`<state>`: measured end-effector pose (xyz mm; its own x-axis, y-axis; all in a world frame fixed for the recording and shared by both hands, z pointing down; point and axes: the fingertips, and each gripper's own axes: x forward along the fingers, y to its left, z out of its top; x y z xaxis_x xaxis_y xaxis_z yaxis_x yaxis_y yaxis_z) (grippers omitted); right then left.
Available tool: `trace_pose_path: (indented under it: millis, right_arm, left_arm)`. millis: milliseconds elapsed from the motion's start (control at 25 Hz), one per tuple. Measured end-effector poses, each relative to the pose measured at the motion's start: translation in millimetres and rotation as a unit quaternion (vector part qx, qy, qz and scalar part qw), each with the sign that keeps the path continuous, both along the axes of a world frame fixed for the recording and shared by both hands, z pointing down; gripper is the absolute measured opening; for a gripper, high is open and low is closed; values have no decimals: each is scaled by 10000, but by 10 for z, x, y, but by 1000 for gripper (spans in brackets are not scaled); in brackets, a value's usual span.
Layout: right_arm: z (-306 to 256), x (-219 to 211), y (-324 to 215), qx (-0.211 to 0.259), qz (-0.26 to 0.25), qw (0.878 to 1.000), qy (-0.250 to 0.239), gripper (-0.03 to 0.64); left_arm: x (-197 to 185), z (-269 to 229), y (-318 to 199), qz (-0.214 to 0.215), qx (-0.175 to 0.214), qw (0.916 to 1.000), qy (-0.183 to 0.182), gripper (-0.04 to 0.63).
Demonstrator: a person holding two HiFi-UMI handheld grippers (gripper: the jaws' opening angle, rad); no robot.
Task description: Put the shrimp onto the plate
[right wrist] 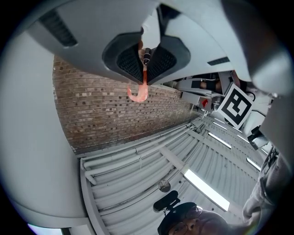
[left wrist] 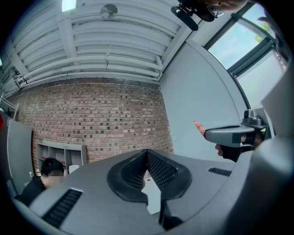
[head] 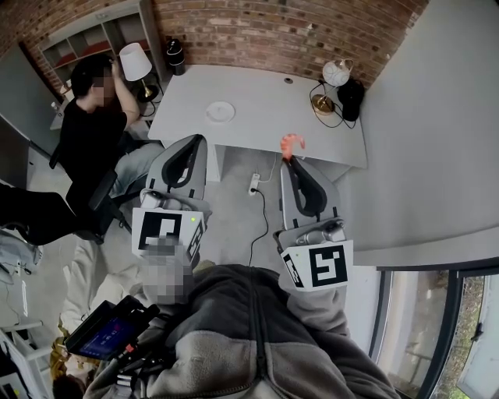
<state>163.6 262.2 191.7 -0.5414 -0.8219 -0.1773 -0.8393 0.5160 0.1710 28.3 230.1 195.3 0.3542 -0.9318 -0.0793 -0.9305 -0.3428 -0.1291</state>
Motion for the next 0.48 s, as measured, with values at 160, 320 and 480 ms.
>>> trace_pose_path:
  millis: [160, 320, 480]
  right_arm:
    - [42, -35, -11, -65, -58, 10000, 21, 25]
    - [107, -84, -39, -170, -123, 9998, 41, 25]
    - [176, -157, -8, -212, -173, 9996, 82, 25]
  left_arm:
    - [-24, 27, 3, -49, -33, 10000, -11, 5]
    - [-74, 76, -2, -119, -86, 9999, 0, 5]
    - [-137, 147, 15, -145, -102, 9998, 68, 5]
